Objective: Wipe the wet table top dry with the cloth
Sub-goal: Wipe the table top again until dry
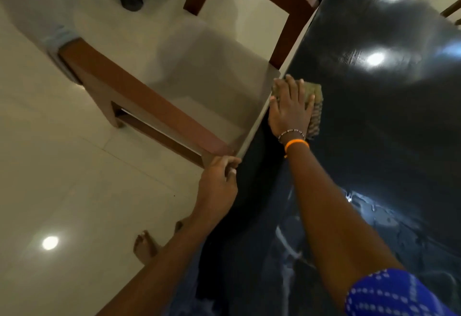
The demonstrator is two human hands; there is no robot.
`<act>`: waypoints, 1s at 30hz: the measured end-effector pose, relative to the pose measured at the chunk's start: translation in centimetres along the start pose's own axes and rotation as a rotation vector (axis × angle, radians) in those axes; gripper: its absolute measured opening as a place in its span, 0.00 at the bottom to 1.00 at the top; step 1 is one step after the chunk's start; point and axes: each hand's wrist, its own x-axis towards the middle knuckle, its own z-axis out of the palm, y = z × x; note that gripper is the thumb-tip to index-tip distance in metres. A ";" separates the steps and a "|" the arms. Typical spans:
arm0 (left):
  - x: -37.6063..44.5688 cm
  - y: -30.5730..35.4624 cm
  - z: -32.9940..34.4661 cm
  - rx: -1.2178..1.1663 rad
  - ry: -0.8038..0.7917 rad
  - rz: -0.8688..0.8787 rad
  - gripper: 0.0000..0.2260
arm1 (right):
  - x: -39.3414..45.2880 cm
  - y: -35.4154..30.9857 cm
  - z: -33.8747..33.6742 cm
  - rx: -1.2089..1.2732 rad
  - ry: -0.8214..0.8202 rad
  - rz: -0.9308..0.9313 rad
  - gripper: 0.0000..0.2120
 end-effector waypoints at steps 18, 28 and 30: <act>-1.5 -1.6 -2.2 -0.044 0.089 -0.026 0.16 | -4.2 -0.5 -1.8 -0.060 -0.183 -0.516 0.14; -4.1 -4.4 -5.4 -0.129 0.101 -0.144 0.18 | -23.7 -4.9 0.4 -0.092 -0.205 -0.828 0.09; -3.8 -4.7 -5.3 -0.122 0.082 -0.159 0.18 | -21.8 -4.4 -0.1 -0.087 -0.239 -0.912 0.11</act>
